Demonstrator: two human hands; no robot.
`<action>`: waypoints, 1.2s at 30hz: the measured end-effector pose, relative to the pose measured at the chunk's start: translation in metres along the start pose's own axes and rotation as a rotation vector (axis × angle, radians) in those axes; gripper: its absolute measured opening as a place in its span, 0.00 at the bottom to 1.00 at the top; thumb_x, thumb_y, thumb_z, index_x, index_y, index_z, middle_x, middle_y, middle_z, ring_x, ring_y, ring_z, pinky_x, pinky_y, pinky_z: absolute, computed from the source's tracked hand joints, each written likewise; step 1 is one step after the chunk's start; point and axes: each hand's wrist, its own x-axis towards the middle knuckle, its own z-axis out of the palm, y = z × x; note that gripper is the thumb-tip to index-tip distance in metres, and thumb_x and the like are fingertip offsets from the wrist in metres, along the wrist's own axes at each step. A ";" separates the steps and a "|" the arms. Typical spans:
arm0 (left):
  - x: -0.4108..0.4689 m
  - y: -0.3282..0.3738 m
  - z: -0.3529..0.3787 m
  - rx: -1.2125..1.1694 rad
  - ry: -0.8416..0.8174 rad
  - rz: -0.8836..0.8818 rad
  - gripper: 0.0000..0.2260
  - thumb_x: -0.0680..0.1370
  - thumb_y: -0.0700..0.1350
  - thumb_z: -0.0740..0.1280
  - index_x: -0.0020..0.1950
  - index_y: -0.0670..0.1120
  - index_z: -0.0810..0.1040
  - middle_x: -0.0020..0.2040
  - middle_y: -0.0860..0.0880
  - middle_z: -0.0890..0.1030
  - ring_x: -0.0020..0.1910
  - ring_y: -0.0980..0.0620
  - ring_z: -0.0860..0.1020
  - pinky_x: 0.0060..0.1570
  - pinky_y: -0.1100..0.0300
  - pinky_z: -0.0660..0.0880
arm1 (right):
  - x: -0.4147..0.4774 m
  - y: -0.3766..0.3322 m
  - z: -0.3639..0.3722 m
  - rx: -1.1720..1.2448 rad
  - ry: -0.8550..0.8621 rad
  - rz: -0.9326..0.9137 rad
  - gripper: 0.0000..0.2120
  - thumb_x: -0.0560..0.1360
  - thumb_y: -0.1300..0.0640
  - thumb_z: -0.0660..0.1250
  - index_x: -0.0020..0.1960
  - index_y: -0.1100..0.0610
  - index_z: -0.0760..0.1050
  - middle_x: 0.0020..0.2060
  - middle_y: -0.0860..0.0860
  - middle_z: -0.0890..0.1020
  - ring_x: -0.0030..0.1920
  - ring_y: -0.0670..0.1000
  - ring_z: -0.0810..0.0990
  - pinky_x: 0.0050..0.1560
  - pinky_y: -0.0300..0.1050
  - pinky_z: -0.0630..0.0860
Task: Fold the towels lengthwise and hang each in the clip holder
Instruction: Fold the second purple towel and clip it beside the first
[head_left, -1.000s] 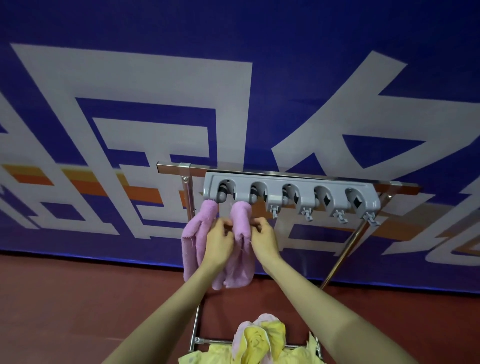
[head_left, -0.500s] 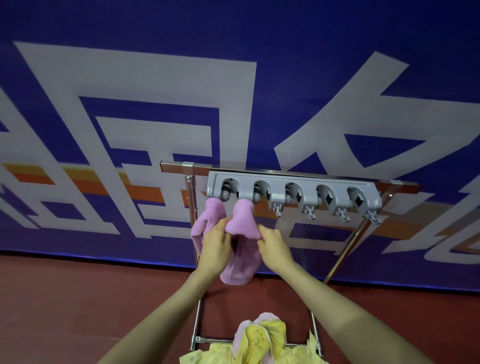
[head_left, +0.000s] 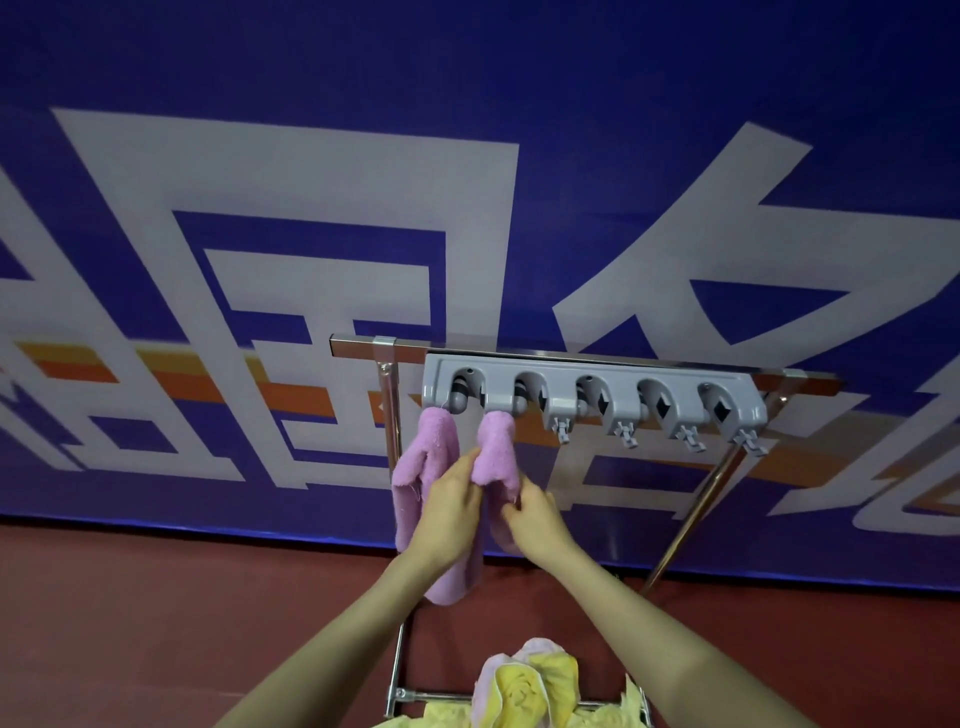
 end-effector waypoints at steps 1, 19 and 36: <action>-0.001 -0.001 0.000 0.050 0.004 0.004 0.11 0.79 0.32 0.54 0.48 0.43 0.74 0.40 0.53 0.72 0.38 0.60 0.69 0.44 0.66 0.70 | -0.003 -0.002 0.002 0.018 -0.038 0.013 0.13 0.74 0.60 0.57 0.56 0.54 0.74 0.46 0.58 0.82 0.45 0.57 0.80 0.44 0.48 0.76; -0.087 0.012 0.008 0.090 0.080 -0.227 0.12 0.81 0.40 0.59 0.61 0.42 0.78 0.55 0.47 0.81 0.55 0.49 0.78 0.54 0.60 0.72 | -0.096 0.033 -0.051 0.461 -0.133 0.040 0.12 0.75 0.67 0.63 0.55 0.61 0.79 0.49 0.56 0.83 0.45 0.47 0.79 0.41 0.32 0.72; -0.167 0.060 0.067 -0.336 0.148 -0.289 0.15 0.82 0.40 0.54 0.60 0.36 0.77 0.55 0.39 0.81 0.48 0.49 0.80 0.42 0.63 0.75 | -0.193 0.093 -0.133 0.827 -0.105 -0.025 0.10 0.79 0.59 0.60 0.53 0.61 0.78 0.50 0.59 0.84 0.53 0.56 0.83 0.59 0.51 0.76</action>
